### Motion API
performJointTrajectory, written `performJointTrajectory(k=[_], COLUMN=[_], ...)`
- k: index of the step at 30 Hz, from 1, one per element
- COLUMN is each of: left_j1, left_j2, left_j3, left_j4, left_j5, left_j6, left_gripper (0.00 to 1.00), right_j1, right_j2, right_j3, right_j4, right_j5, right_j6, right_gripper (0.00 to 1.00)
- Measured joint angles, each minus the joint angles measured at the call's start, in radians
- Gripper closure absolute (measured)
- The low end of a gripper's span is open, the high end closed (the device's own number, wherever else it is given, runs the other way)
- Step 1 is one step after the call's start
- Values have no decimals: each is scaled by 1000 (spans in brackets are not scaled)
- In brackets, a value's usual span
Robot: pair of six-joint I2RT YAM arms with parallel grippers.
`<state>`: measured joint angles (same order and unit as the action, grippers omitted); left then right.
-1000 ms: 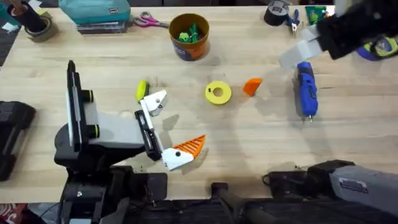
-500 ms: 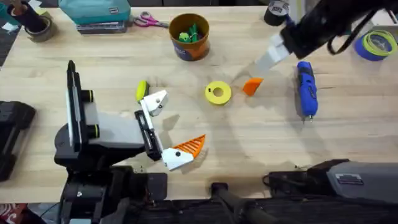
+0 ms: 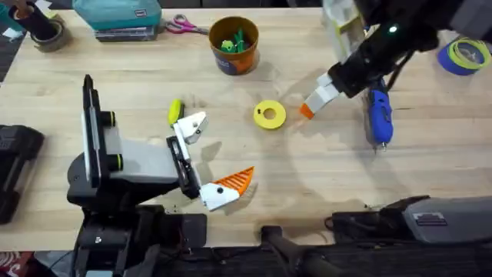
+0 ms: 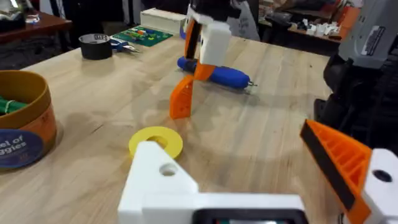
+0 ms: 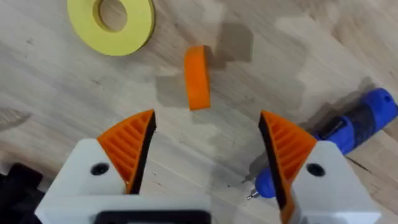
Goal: Pick up the gripper from the table and insert it into the empty holder that is missing its gripper. Then pick up a screw, insert it into the mounting hole, and use the screwdriver to tighten it. Finally, clean up the table by picking up the vegetable and placing it into the bucket.
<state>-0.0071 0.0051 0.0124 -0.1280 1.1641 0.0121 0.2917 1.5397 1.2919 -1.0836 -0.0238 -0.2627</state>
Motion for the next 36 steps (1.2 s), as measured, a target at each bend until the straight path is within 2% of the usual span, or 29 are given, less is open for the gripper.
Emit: performJointTrajectory(k=[10, 15, 19, 28, 32, 35, 36], left_j1=[0, 0, 0, 0, 0, 0, 0], left_j2=[0, 0, 0, 0, 0, 0, 0], left_j3=[0, 0, 0, 0, 0, 0, 0], left_j4=[0, 0, 0, 0, 0, 0, 0], left_j5=[0, 0, 0, 0, 0, 0, 0], left_j6=[0, 0, 0, 0, 0, 0, 0], left_gripper=[15, 15, 15, 15, 15, 15, 16], right_j1=[26, 26, 26, 26, 26, 26, 26], right_j2=[109, 120, 137, 158, 158, 158, 158], right_j3=[-1, -1, -1, -2, -2, -2, -2], right_j4=[40, 52, 53, 64, 64, 64, 64], right_j5=[0, 0, 0, 0, 0, 0, 0], right_j6=[0, 0, 0, 0, 0, -2, -5], right_gripper=[37, 156, 196, 389, 535, 725, 820])
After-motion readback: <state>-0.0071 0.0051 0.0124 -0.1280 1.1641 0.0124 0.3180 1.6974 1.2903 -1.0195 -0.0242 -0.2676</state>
